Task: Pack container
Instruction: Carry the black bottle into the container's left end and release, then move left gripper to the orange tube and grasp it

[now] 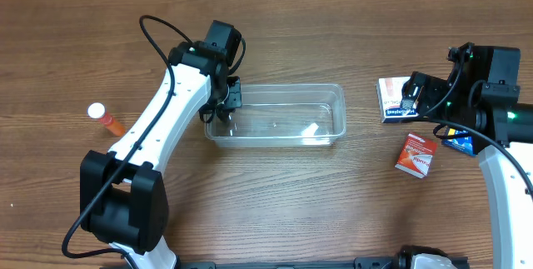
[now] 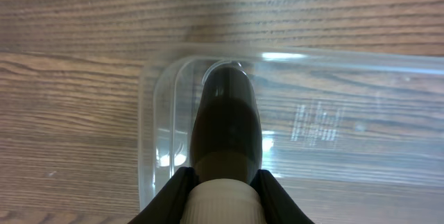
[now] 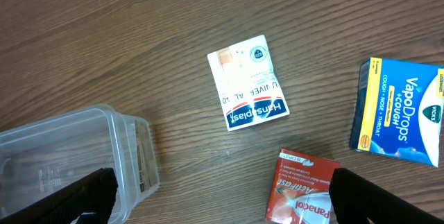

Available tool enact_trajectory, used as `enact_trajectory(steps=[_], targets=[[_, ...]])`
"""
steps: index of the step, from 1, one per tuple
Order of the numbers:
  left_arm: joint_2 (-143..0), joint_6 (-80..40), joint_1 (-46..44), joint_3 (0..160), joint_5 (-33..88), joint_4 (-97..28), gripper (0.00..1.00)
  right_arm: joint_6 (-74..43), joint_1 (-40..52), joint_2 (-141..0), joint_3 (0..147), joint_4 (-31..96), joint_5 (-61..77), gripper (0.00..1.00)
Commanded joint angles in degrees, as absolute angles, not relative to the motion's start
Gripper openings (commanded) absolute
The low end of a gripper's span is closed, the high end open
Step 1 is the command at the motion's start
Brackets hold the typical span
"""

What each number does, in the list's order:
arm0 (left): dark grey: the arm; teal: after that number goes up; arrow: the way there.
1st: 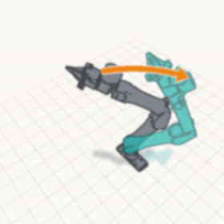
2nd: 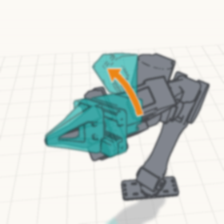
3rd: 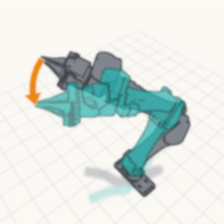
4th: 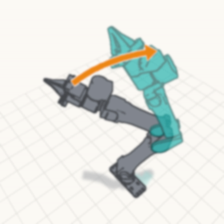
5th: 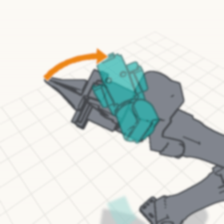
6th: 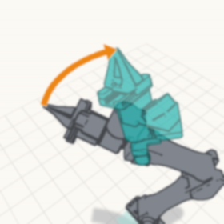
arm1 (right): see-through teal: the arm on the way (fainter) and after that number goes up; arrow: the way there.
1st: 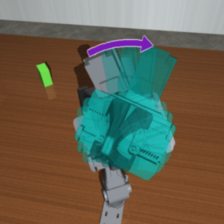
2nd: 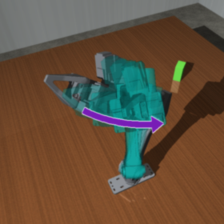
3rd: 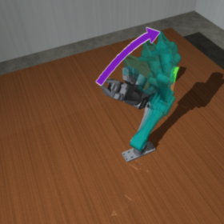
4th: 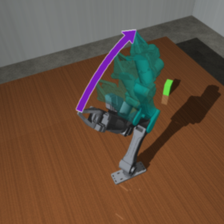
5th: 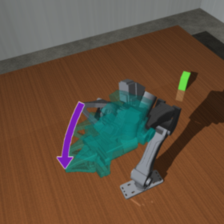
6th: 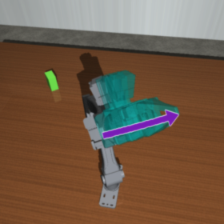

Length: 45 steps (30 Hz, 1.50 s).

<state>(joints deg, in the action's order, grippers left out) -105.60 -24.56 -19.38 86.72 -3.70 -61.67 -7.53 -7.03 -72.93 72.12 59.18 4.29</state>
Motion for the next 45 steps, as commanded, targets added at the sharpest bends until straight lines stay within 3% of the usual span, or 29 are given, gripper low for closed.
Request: enact_trajectory(steps=[1,3,4,7,23,28,31,32,39,45], targets=[[-105.67,-25.78,-19.05,84.88,-4.51,-60.82,0.22,-7.97,-7.16,-72.79,73.23,58.94,4.62,1.0],[-105.67,-25.76,-19.05,84.84,-4.51,-60.77,0.3,-7.97,-7.16,-72.79,73.23,59.07,4.62,1.0],[-105.67,-25.76,-19.05,84.84,-4.51,-60.8,0.48,-7.97,-7.16,-72.79,73.23,59.11,4.62,1.0],[-105.67,-25.76,-19.05,84.84,-4.49,-60.8,0.68,-7.97,-7.16,-72.79,73.23,59.11,4.6,1.0],[-105.62,-25.3,-19.07,88.16,-4.43,-63.59,0.7,-7.97,-7.14,-72.79,73.23,59.09,4.6,1.0],[-104.88,-25.26,-19.18,97.12,-4.64,-69.69,0.84,-7.94,-7.16,-72.79,73.23,59.09,4.6,1.0],[-103.83,-23.55,-18.46,106.0,-5.67,-74.78,1.0,-7.94,-7.16,-72.79,73.23,59.13,4.6,1.0],[-103.5,-23.57,-17.85,107.77,-5.76,-76.18,1.0,-7.94,-7.16,-72.79,73.23,59.16,4.6,1.0],[-92.77,-26.83,-5.21,110.63,-6.02,-86.08,1.0,-7.92,-7.16,-72.79,73.23,59.16,4.6,1.0],[-83.09,-25.3,8.56,106.24,-7.42,-86.67,1.0,-7.94,-7.16,-72.79,73.23,59.11,4.62,1.0]])
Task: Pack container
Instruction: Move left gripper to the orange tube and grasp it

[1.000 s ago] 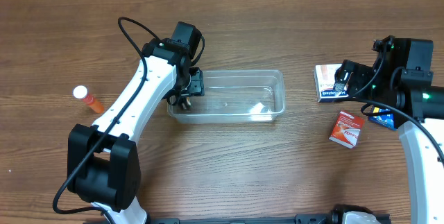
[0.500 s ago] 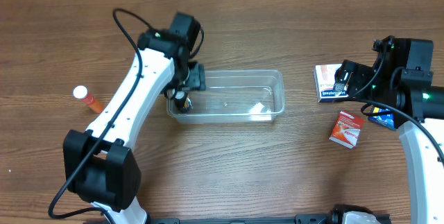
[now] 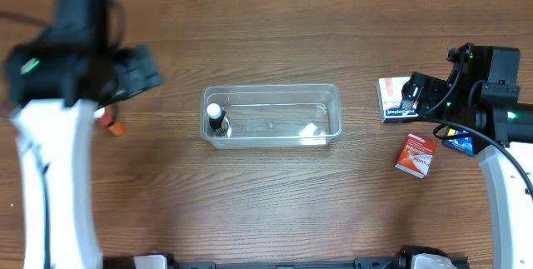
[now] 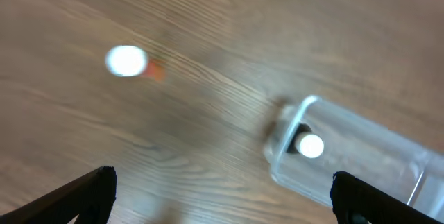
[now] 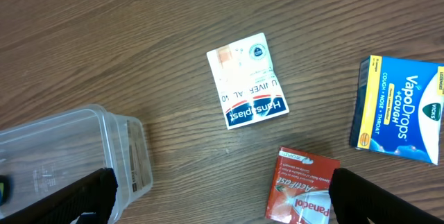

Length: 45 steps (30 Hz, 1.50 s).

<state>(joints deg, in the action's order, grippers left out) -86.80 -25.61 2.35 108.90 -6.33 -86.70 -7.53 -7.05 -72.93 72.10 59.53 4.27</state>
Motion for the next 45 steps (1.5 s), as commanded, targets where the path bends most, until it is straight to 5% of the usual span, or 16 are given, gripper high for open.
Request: enact_trajectory(steps=[1,7,21,23,26,30,41,45], targets=[[-83.15,-24.38,10.44,105.47,-6.85,-86.67,1.0,-7.94,-7.16,-72.79,73.23,59.09,4.62,1.0],[-89.8,-20.25,19.88,94.65,-2.92,-78.54,1.0,-7.94,-7.16,-72.79,73.23,59.13,4.62,1.0],[-112.57,-16.67,21.74,93.21,-1.85,-70.5,0.98,-7.94,-7.16,-72.79,73.23,59.31,4.62,1.0],[-114.08,-16.67,21.74,93.21,-1.87,-70.24,0.88,-7.94,-7.16,-72.79,73.23,59.31,4.62,1.0],[-114.32,-16.62,21.74,93.21,-2.11,-69.3,0.56,-7.94,-7.16,-72.79,73.23,59.29,4.62,1.0],[-114.28,-16.62,21.74,93.27,-2.11,-68.66,0.38,-7.94,-7.16,-72.79,73.23,59.31,4.62,1.0],[-108.75,-16.32,19.59,94.04,-2.85,-70.02,0.05,-7.94,-7.16,-72.79,73.23,59.27,4.6,1.0],[-98.06,-16.23,13.91,94.02,-1.85,-73.12,0.04,-7.94,-7.16,-72.79,73.23,59.24,4.62,1.0]])
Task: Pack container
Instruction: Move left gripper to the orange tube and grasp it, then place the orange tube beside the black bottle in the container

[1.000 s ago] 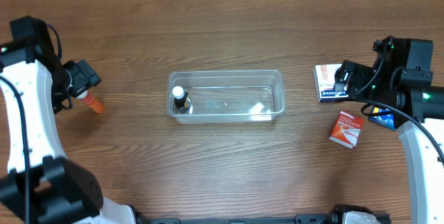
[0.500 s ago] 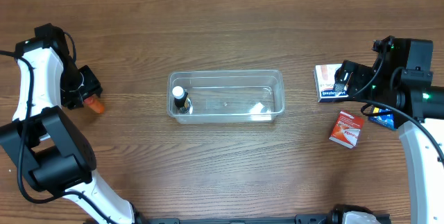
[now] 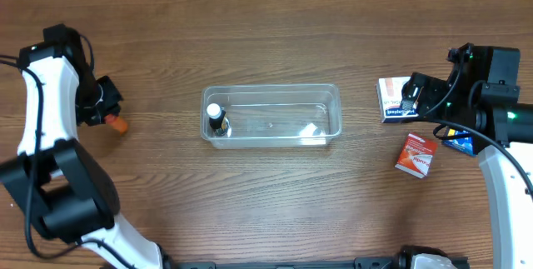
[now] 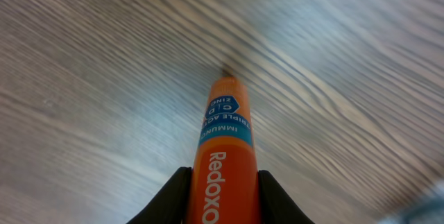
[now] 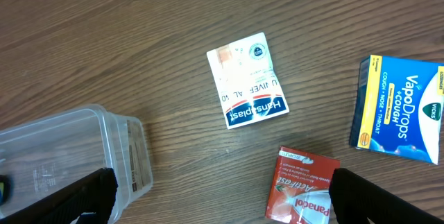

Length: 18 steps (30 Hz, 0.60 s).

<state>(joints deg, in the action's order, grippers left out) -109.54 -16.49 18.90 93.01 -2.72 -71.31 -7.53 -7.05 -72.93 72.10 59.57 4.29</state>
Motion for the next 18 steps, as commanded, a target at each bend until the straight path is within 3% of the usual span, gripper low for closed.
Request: enact_trajectory(steps=[1,8,18], targets=[[-95.5,-16.25,12.16,94.02,-1.08,-73.8,0.04,-7.94,-7.16,-72.79,73.23,59.24,4.62,1.0],[-81.25,-19.07,-5.26,94.02,-0.36,-76.86,0.04,-7.97,-7.16,-72.79,73.23,59.27,4.62,1.0],[-87.77,-21.28,-17.37,93.95,0.05,-80.47,0.04,-7.97,-7.14,-72.79,73.23,59.29,4.62,1.0]])
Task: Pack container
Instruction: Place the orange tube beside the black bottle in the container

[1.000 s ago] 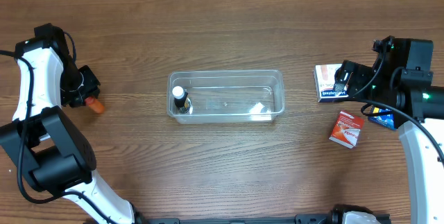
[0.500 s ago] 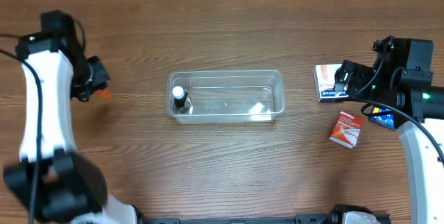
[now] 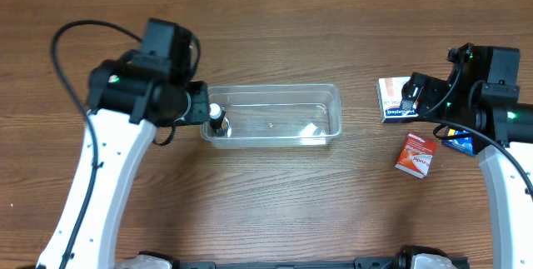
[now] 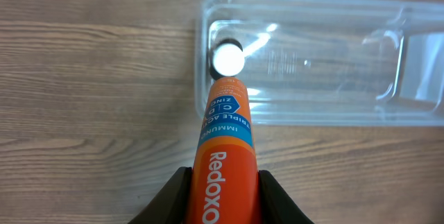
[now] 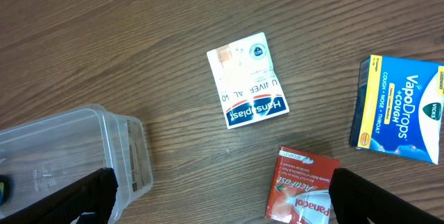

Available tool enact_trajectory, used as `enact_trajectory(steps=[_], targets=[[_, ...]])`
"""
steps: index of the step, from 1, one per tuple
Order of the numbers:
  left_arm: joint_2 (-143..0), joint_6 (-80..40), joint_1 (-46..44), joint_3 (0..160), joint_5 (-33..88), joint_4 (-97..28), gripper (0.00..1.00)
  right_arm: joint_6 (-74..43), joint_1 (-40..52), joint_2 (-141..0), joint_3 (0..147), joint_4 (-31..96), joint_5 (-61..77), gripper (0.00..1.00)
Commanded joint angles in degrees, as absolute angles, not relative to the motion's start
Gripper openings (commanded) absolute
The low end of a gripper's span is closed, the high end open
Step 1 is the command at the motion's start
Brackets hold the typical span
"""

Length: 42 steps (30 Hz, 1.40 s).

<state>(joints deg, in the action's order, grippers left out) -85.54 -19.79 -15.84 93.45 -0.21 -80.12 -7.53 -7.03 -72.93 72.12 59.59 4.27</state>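
Note:
A clear plastic container (image 3: pixel 325 94) sits mid-table with a dark white-capped bottle (image 3: pixel 216 117) standing at its left end, also seen as a white cap (image 4: pixel 228 57) in the left wrist view. My left gripper (image 4: pixel 223 189) is shut on an orange Redoxon tube (image 4: pixel 225 148), held over the container's left end (image 4: pixel 208 16). Far to the right my right gripper (image 5: pixel 222 196) hangs open above the wood, with a Hansaplast box (image 5: pixel 248 82), a red Panadol ActiFast packet (image 5: pixel 300 188) and a blue VapoDrops box (image 5: pixel 401 112) below it.
The same three packs lie at the table's right side in the overhead view: Hansaplast box (image 3: pixel 393 101), red packet (image 3: pixel 416 154), blue box (image 3: pixel 460 142) partly under the right arm. The container's right end (image 5: pixel 69 154) shows at the right wrist view's lower left.
My left gripper, shut on the orange tube at the table's far left, now holds it over the container's left end. The right arm has not moved.
My left gripper held the dark bottle in the container's left end. Then the bottle stood there alone and the gripper was open over the orange tube at far left. It then shut on the tube, which is now above the container.

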Motion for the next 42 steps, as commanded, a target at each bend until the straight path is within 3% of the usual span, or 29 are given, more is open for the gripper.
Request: enact_trajectory(steps=[1,14,25,33,36,37,38,39,42], targets=[[-88.31,-21.26,-17.45,93.95,0.03,-80.73,0.04,-7.97,-7.16,-72.79,73.23,59.29,4.62,1.0],[-97.56,-21.21,-18.37,93.38,-0.4,-81.62,0.04,-7.97,-7.16,-72.79,73.23,59.29,4.62,1.0],[-99.24,-21.21,-18.46,83.83,-0.4,-72.18,0.04,-7.97,-7.16,-72.79,73.23,59.29,4.62,1.0],[-99.26,-21.19,-18.46,77.23,-0.6,-64.47,0.11,-7.94,-7.14,-72.79,73.23,59.29,4.62,1.0],[-99.26,-21.17,-18.44,76.23,-0.6,-63.35,0.26,-7.97,-7.16,-72.79,73.23,59.27,4.62,1.0],[-99.26,-21.19,-18.44,76.23,-0.6,-63.33,0.34,-7.97,-7.16,-72.79,73.23,59.29,4.62,1.0],[-99.26,-21.19,-18.44,76.23,-0.62,-63.24,0.48,-7.97,-7.16,-72.79,73.23,59.29,4.62,1.0],[-99.26,-21.17,-18.44,76.23,-0.6,-63.16,0.55,-7.97,-7.16,-72.79,73.23,59.29,4.62,1.0],[-99.26,-20.93,-18.44,76.25,-0.62,-62.92,0.66,-7.94,-7.16,-72.79,73.23,59.29,4.62,1.0]])
